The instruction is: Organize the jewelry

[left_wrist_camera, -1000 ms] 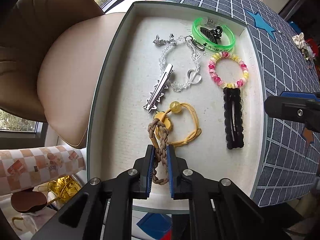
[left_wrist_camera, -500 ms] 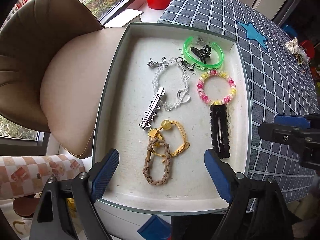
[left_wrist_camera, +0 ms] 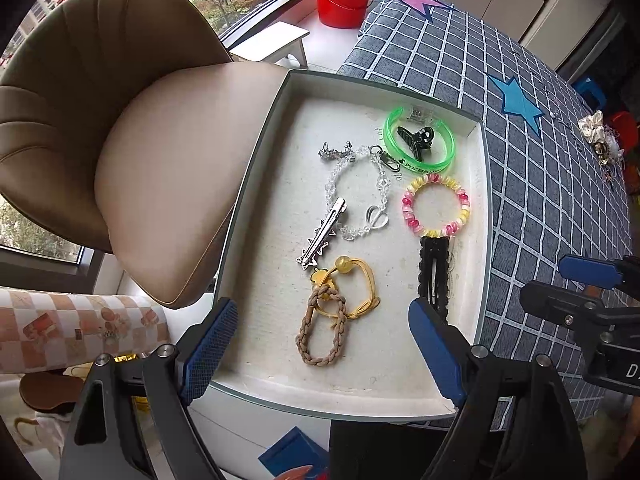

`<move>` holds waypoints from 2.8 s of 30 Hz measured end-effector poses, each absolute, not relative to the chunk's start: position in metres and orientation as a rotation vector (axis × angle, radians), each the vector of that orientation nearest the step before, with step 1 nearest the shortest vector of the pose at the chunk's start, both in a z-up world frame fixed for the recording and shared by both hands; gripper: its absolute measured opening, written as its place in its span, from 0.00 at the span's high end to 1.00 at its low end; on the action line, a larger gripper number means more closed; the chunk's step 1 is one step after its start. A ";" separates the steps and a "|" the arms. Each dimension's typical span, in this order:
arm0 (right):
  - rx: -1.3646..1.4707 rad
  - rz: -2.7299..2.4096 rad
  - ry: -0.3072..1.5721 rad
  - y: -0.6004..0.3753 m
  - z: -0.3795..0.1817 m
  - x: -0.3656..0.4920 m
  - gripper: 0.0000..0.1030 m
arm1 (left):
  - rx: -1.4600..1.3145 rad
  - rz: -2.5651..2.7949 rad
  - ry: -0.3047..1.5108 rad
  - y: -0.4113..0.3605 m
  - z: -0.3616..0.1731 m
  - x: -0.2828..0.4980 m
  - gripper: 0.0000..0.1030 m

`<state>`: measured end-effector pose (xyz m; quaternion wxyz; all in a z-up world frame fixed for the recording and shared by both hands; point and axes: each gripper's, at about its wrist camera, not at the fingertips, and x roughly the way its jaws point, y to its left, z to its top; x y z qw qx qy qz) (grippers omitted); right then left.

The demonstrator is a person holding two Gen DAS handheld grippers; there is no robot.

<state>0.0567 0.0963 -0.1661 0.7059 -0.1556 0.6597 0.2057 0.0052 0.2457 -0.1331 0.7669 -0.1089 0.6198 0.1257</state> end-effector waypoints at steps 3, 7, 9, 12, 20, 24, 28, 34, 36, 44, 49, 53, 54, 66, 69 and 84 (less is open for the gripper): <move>-0.368 0.461 1.456 0.102 -0.159 0.057 0.33 | -0.235 0.289 1.360 0.247 -0.127 0.004 0.00; -0.384 0.466 1.433 0.106 -0.144 0.057 0.21 | -0.192 0.308 1.342 0.247 -0.110 0.000 0.00; -0.392 0.473 1.413 0.108 -0.136 0.055 0.21 | -0.169 0.328 1.322 0.247 -0.099 -0.003 0.00; -0.402 0.486 1.383 0.112 -0.121 0.053 0.20 | -0.151 0.359 1.299 0.249 -0.082 -0.007 0.00; -0.418 0.482 1.296 0.118 -0.091 0.046 0.00 | -0.184 0.387 1.276 0.253 -0.049 -0.014 0.00; -0.442 0.491 1.281 0.123 -0.077 0.043 0.00 | -0.193 0.387 1.278 0.253 -0.038 -0.020 0.00; -0.480 0.489 1.287 0.127 -0.069 0.044 0.00 | -0.182 0.386 1.281 0.250 -0.029 -0.026 0.00; -0.527 0.487 1.255 0.131 -0.059 0.042 0.00 | -0.178 0.378 1.290 0.243 -0.023 -0.031 0.00; -0.534 0.490 1.250 0.131 -0.057 0.042 0.00 | -0.183 0.376 1.290 0.242 -0.022 -0.031 0.00; -0.534 0.487 1.251 0.132 -0.056 0.043 0.00 | -0.179 0.378 1.284 0.239 -0.018 -0.031 0.00; -0.532 0.482 1.250 0.132 -0.057 0.042 0.00 | -0.177 0.377 1.290 0.238 -0.019 -0.031 0.00; -0.537 0.490 1.253 0.131 -0.057 0.040 0.00 | -0.177 0.379 1.289 0.238 -0.019 -0.031 0.00; -0.538 0.490 1.252 0.131 -0.057 0.040 0.00 | -0.177 0.379 1.289 0.238 -0.019 -0.031 0.00; -0.535 0.488 1.254 0.132 -0.059 0.039 0.00 | -0.177 0.378 1.291 0.239 -0.021 -0.032 0.00; -0.536 0.488 1.254 0.132 -0.059 0.039 0.00 | -0.178 0.379 1.291 0.239 -0.020 -0.032 0.00; -0.534 0.487 1.256 0.132 -0.059 0.039 0.00 | -0.177 0.379 1.292 0.238 -0.021 -0.032 0.00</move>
